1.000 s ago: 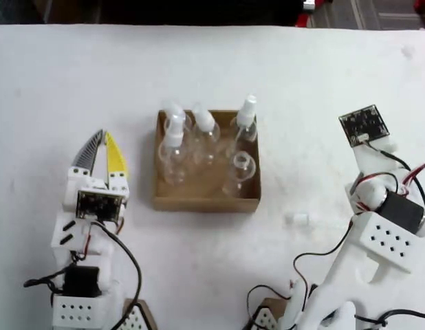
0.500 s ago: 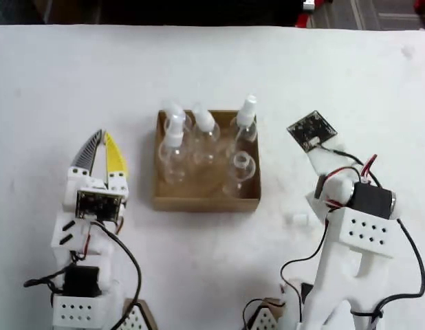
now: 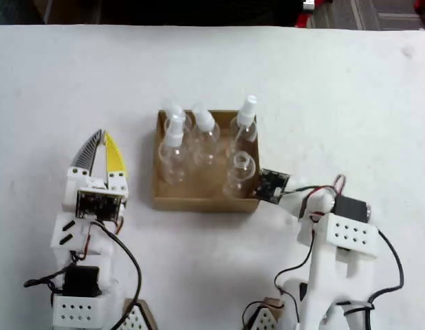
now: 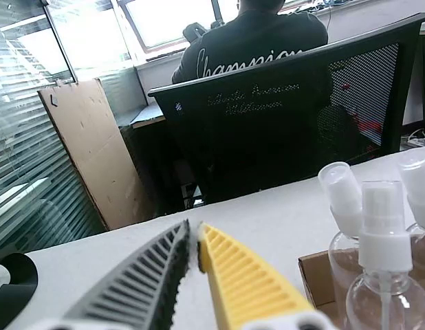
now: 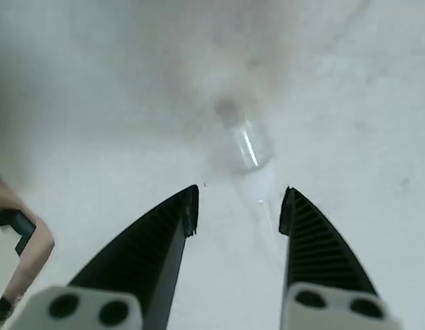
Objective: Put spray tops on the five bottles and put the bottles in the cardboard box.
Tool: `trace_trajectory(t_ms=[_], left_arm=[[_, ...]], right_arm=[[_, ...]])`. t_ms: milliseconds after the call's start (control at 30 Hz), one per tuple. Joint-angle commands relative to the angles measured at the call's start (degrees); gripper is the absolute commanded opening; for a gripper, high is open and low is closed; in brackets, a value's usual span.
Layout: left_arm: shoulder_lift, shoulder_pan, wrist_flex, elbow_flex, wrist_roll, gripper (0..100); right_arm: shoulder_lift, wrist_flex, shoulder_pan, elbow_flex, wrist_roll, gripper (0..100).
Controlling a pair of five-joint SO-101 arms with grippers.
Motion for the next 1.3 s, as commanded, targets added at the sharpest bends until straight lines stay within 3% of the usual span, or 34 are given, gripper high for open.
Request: trace_trajectory(t_ms=[0,233,667,1100,1267], left_arm=[[-1.1,-0.5,-1.2,-0.4,-0.3,2],[-1.1,-0.5,-1.2,-0.4,-0.4,2],[-1.1,-0.5,-1.2,-0.4,-0.3,2],[-1.1,-0.5,-1.1,-0.4,-0.3,2],[-1.1,-0.5,-1.1,-0.4,-0.3,2]], right_arm=[[0.2,-2.3,-4.0,0.2,1.1,17.3],[0.2,-10.2,-6.5,4.9,1.3,17.3],[0.4,-10.1,-6.1,6.8,6.2,17.0],[15.4,-21.6,-2.3,6.1,5.8,16.8],[15.4,-22.2,-1.6,6.1,5.7,2.0]])
